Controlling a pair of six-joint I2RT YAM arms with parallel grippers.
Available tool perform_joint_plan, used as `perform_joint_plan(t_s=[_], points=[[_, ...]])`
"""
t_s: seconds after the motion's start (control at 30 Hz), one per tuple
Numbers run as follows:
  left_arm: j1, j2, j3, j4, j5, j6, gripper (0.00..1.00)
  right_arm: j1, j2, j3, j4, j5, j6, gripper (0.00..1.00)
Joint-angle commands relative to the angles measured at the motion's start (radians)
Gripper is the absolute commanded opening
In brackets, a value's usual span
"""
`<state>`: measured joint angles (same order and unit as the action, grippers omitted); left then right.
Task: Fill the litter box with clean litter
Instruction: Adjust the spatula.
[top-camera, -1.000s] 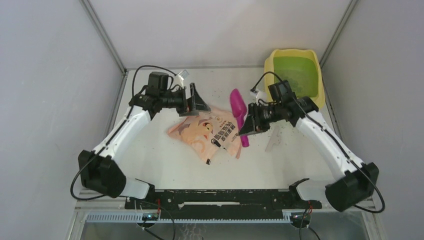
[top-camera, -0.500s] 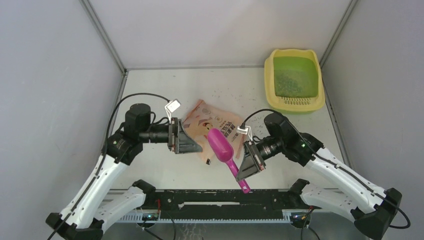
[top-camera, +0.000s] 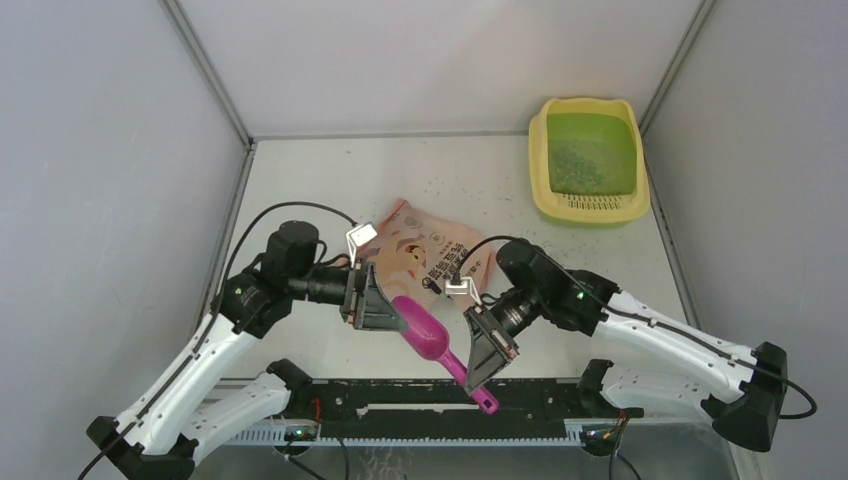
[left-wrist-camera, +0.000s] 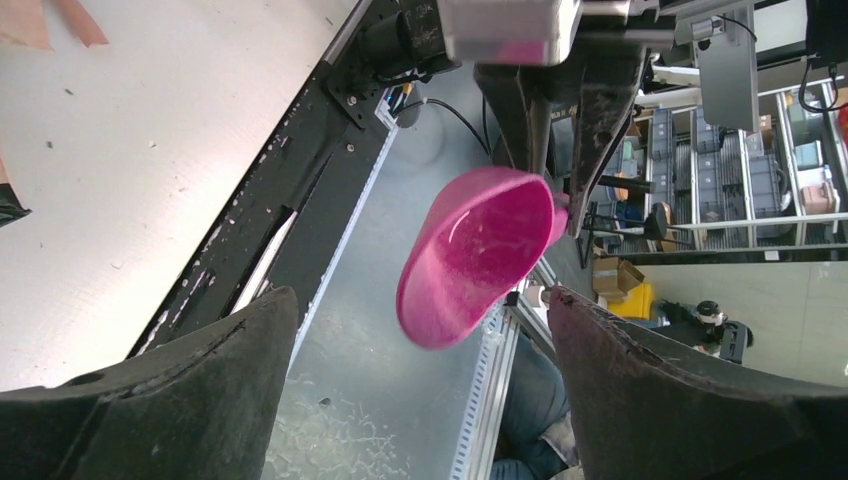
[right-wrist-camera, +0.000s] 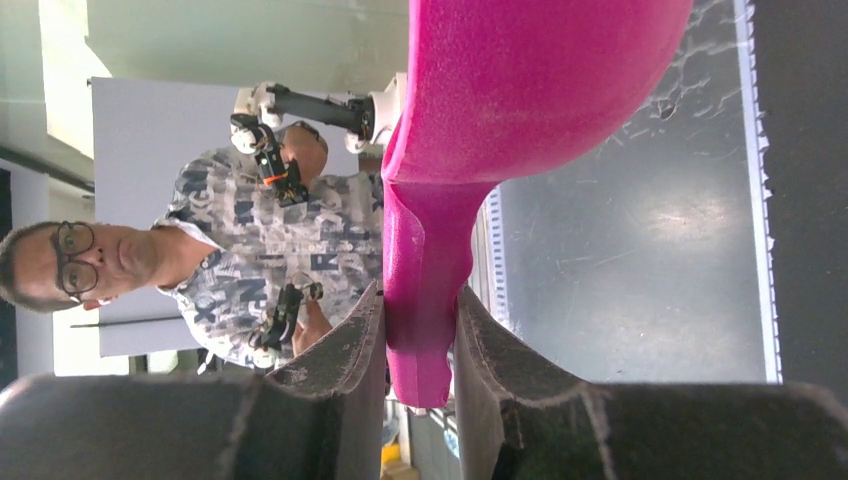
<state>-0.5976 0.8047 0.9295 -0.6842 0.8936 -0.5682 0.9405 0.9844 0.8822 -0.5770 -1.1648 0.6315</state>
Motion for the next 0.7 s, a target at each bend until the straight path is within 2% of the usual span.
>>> perform_joint_plan(t_s=[0.0, 0.07, 0.2, 0.37, 0.6, 0.67], points=[[-0.018, 0.002, -0.004, 0.033, 0.005, 0.004, 0.96, 0.056, 0.020, 0.014, 0.056, -0.004, 0.002, 0.02], [-0.020, 0.006, -0.007, 0.033, 0.009, 0.005, 0.91, 0.066, 0.027, 0.014, 0.080, -0.006, 0.014, 0.02], [-0.021, 0.006, -0.018, 0.033, 0.032, 0.007, 0.73, 0.080, 0.044, 0.014, 0.102, -0.008, 0.025, 0.03], [-0.020, -0.003, -0.023, 0.020, 0.047, 0.015, 0.65, 0.084, 0.054, 0.014, 0.115, -0.022, 0.024, 0.02], [-0.023, 0.004, -0.035, 0.017, 0.065, 0.024, 0.29, 0.082, 0.078, 0.014, 0.122, -0.037, 0.020, 0.03], [-0.025, 0.006, -0.034, 0.007, 0.067, 0.033, 0.26, 0.079, 0.083, 0.014, 0.128, -0.042, 0.018, 0.03]])
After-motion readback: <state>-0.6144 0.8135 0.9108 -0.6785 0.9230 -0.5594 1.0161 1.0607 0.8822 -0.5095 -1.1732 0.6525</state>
